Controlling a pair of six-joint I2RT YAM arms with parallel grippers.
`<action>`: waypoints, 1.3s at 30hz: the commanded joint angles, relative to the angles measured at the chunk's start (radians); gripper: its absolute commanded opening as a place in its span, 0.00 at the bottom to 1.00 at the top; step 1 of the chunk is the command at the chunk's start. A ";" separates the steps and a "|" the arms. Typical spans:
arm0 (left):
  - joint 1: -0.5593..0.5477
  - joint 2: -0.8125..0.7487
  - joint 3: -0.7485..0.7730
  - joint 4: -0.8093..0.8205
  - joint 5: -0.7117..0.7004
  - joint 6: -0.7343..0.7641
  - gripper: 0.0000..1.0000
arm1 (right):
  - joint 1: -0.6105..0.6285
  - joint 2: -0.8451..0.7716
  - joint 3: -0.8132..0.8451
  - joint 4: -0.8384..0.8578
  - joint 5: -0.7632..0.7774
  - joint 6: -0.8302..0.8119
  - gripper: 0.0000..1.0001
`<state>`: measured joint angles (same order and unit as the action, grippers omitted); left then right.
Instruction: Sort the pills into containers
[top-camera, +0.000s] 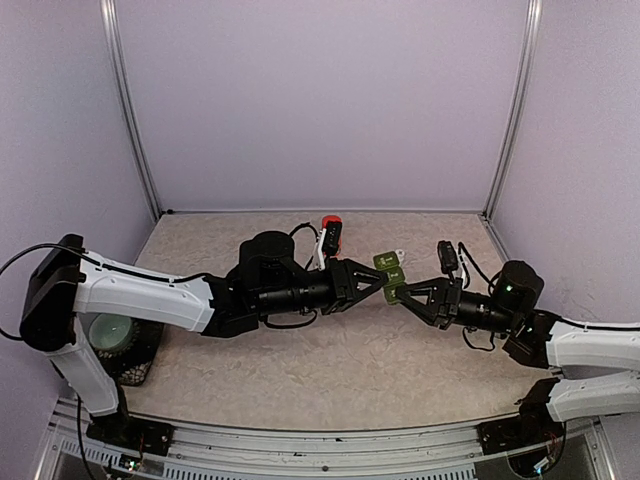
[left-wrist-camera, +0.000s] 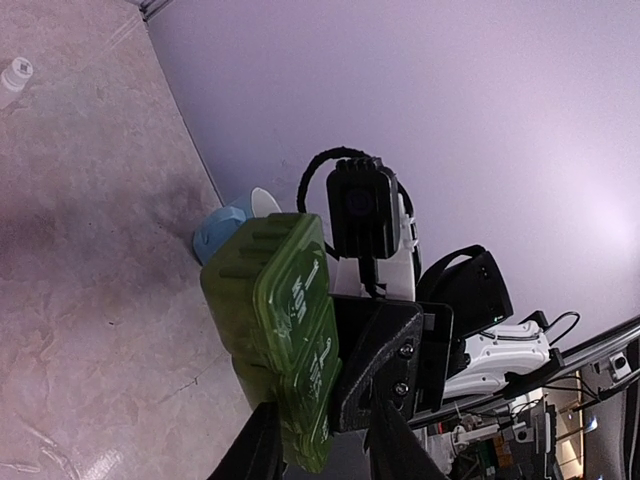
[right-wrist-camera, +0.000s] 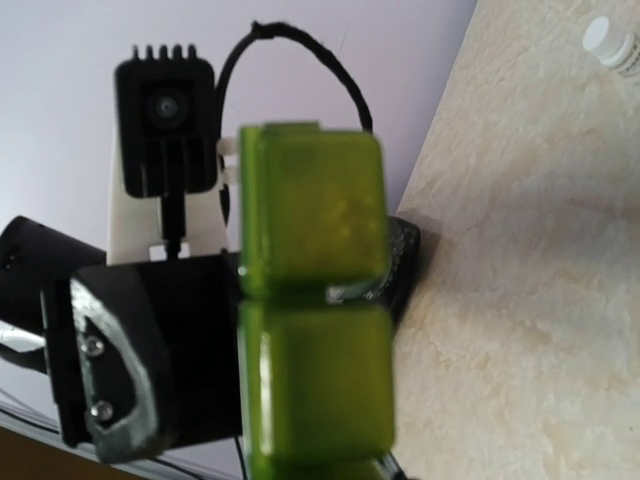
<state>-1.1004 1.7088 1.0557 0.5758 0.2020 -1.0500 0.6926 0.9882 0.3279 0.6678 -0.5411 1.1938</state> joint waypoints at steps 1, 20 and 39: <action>-0.002 0.009 0.031 0.033 0.014 0.000 0.28 | 0.025 0.005 0.033 -0.042 0.019 -0.046 0.00; 0.002 0.009 0.050 0.007 -0.024 0.026 0.03 | 0.071 0.004 0.091 -0.254 0.081 -0.166 0.00; -0.012 -0.122 0.050 -0.185 -0.199 0.189 0.60 | 0.067 -0.049 0.130 -0.339 0.071 -0.213 0.00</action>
<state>-1.1244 1.6981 1.1553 0.4541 0.1047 -0.9424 0.7780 0.9733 0.4644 0.2321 -0.3828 0.9539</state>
